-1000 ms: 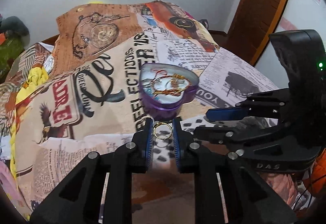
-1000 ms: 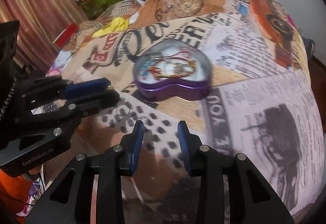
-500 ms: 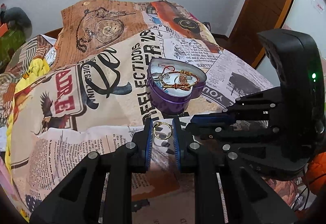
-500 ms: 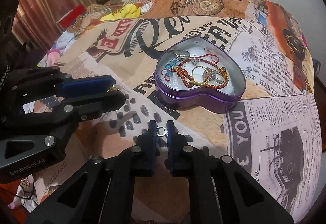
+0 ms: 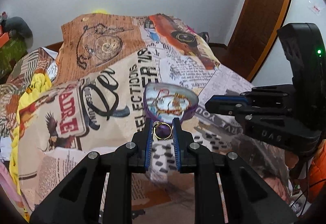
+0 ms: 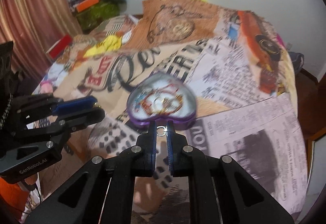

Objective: Organize jewelry
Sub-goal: 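Carry the gold ring into the heart tin and open the left tool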

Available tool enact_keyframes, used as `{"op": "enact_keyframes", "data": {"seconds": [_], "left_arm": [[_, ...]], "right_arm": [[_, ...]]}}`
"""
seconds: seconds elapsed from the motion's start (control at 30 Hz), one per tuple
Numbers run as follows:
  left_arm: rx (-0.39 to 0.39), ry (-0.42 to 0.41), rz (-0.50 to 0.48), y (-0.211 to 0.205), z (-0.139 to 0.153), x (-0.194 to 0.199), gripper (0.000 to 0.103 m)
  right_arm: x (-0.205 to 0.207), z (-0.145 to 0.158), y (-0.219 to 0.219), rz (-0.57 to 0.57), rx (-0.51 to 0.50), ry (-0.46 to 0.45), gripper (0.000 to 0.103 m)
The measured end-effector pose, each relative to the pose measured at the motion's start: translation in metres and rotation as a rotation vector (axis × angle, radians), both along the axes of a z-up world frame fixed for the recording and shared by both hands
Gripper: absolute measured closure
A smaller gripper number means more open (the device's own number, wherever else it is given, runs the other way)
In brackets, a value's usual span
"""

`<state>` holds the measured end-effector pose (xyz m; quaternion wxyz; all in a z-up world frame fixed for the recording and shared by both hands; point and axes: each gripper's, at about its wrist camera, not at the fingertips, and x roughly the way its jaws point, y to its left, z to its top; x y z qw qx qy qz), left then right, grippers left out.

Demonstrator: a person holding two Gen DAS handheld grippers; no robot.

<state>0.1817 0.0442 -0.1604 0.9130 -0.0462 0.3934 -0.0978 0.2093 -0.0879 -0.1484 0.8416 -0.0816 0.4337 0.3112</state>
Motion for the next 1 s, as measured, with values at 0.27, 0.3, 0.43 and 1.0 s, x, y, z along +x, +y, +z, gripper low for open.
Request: {"op": "enact_keyframes", "data": {"seconds": [0.27,0.3,0.43,1.0], "left_arm": [[0.003,-0.037,0.0,-0.001,0.013,0.015,0.085],[0.004,-0.04,-0.001,-0.002,0.014,0.017,0.085],[0.002,-0.045,-0.001,-0.002,0.015,0.027,0.085],[-0.01,0.05,-0.016,-0.006,-0.024,0.065,0.085]], "right_arm": [[0.013,0.019,-0.005,-0.039,0.045,-0.051,0.095],[0.014,0.02,-0.005,-0.041,0.049,-0.055,0.095],[0.021,0.022,-0.005,-0.045,0.064,-0.058,0.095],[0.051,-0.022,0.002,-0.046,0.064,0.058,0.095]]}}
